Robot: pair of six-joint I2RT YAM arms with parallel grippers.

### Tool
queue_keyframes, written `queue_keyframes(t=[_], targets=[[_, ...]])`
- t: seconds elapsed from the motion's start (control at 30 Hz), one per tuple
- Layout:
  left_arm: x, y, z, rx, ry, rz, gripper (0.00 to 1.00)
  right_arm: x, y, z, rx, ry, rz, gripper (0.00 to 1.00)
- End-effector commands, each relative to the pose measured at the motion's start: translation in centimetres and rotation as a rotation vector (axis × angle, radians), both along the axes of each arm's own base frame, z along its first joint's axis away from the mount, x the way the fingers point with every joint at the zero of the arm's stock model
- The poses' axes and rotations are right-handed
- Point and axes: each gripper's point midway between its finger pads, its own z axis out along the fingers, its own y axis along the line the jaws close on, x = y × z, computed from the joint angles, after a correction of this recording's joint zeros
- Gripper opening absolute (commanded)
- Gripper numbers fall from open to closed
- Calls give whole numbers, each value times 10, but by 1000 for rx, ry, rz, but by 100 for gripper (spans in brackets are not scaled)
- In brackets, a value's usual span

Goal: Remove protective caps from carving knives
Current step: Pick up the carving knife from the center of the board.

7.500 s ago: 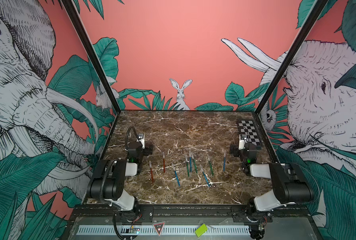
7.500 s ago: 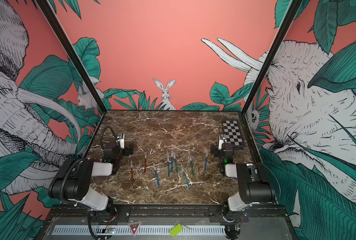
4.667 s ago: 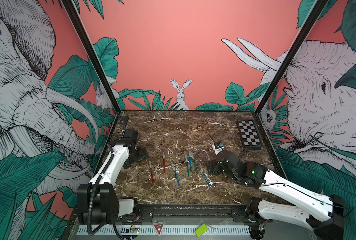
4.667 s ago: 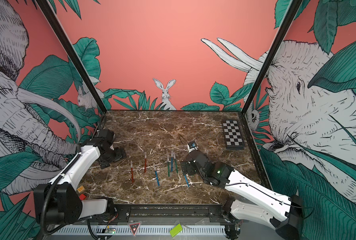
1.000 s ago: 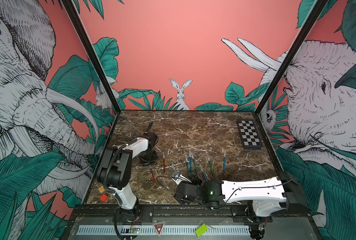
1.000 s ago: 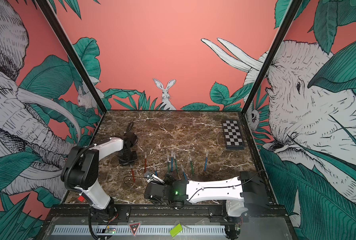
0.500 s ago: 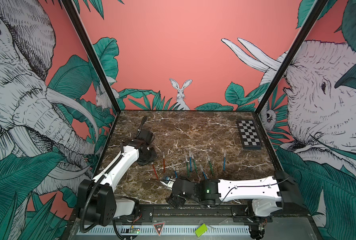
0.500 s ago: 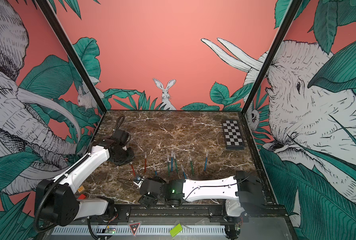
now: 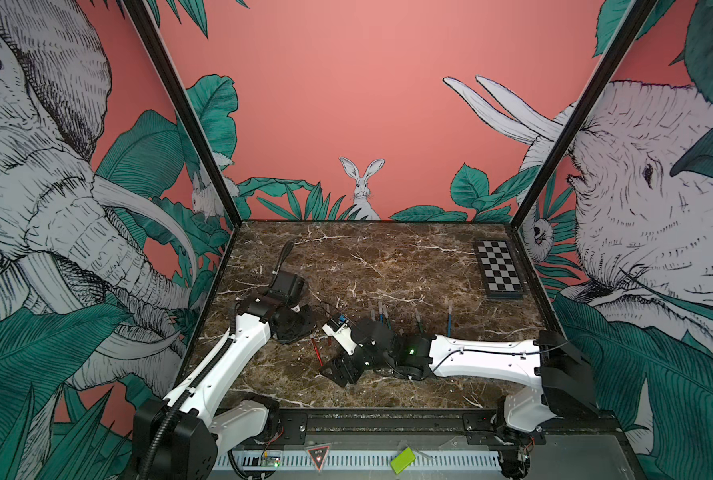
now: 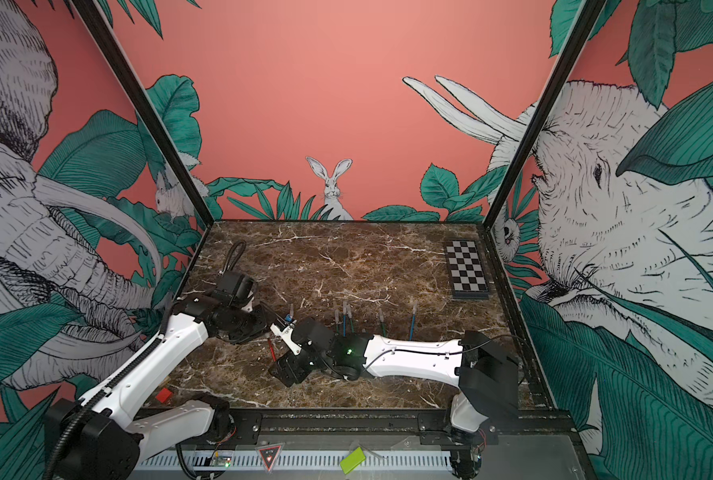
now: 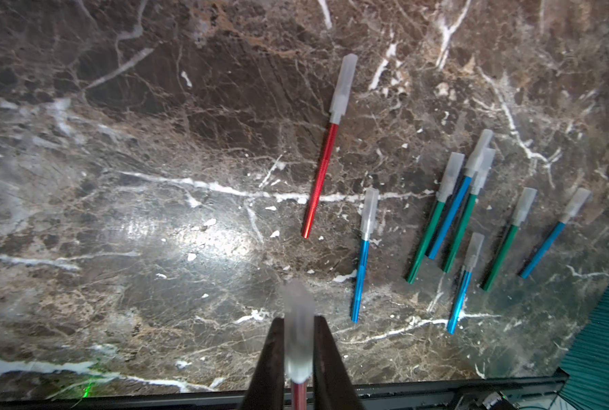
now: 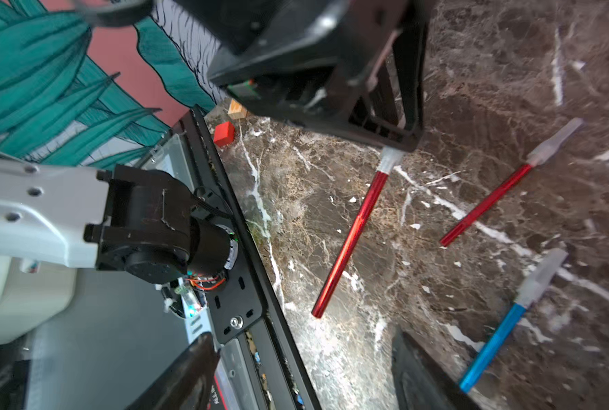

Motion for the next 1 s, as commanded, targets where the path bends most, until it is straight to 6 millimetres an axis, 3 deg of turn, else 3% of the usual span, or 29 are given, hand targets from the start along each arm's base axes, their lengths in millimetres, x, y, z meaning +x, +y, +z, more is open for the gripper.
queue_keyframes(t=[0.0,0.1,0.27,0.7,0.83,0.97], targets=[[-5,-7,5,-51,-23,-6,0,1,13,-3,61,110,-3,71],[-7,-9,7,-62,-35,-19,0,6,14,-7,68,132,-29,69],[-11,-13,6,-76,-42,-39,0,25,14,-21,64,178,-96,57],[-11,-18,6,-95,-53,-39,0,24,28,-36,73,246,-67,33],[-11,-19,4,-92,-46,-40,0,26,28,-34,79,246,-74,32],[-12,-19,3,-86,-41,-46,0,28,28,-33,83,243,-78,36]])
